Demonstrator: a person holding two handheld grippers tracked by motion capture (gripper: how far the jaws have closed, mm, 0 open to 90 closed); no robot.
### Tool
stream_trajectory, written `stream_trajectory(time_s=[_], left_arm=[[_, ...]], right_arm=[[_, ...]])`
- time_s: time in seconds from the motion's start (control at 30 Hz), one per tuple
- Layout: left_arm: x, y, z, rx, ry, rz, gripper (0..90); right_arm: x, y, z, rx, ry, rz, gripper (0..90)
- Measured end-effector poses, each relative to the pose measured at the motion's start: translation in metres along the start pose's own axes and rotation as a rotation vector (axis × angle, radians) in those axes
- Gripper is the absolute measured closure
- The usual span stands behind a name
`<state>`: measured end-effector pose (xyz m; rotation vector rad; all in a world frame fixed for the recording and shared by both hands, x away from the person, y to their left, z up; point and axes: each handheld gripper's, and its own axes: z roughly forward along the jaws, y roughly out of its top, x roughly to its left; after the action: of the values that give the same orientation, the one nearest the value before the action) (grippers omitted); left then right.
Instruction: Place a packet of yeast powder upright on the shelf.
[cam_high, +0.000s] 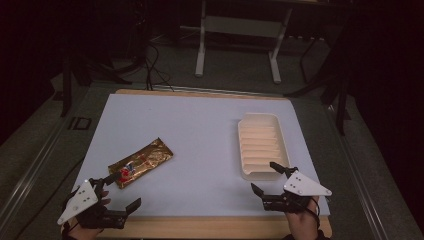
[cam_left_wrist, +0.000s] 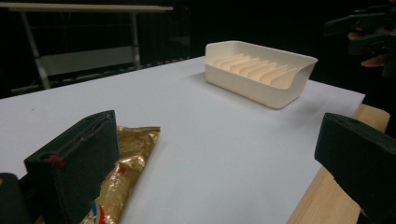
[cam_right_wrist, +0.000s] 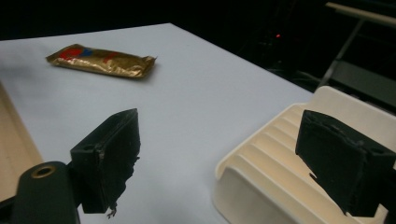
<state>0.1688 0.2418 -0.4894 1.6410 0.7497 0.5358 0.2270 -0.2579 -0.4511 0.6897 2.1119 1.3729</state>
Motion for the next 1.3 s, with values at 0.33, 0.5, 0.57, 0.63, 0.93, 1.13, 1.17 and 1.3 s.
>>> stream_trajectory(time_s=[0.33,0.5,0.57,0.63,0.93,1.13,1.17,1.3], left_arm=[[-0.003,0.002,0.002,-0.026,-0.075,-0.037,0.8],[-0.011,0.008,0.008,0.029,-0.101,-0.055,0.8],[-0.012,0.01,0.008,0.037,-0.106,-0.057,0.7],[-0.012,0.017,0.009,0.025,-0.164,-0.099,0.7],[-0.017,0.04,0.017,0.073,-0.233,-0.032,0.7],[-0.018,0.057,0.024,0.076,-0.222,0.013,0.7],[-0.015,0.063,0.027,0.077,-0.22,0.015,0.7],[-0.005,0.075,0.033,0.082,-0.199,0.03,0.7]], right_arm=[[0.0,0.007,-0.008,0.027,0.054,0.016,13.3],[0.002,0.01,-0.009,0.029,0.069,0.003,11.6],[0.003,0.01,-0.009,0.03,0.072,-0.001,11.4],[0.007,0.012,-0.008,0.04,0.082,-0.012,10.9],[0.015,0.014,-0.008,0.003,0.126,0.008,10.2],[0.017,0.017,-0.012,-0.023,0.116,0.007,10.4],[0.017,0.017,-0.013,-0.026,0.12,0.004,10.4],[0.018,0.017,-0.016,-0.057,0.093,-0.008,13.3]])
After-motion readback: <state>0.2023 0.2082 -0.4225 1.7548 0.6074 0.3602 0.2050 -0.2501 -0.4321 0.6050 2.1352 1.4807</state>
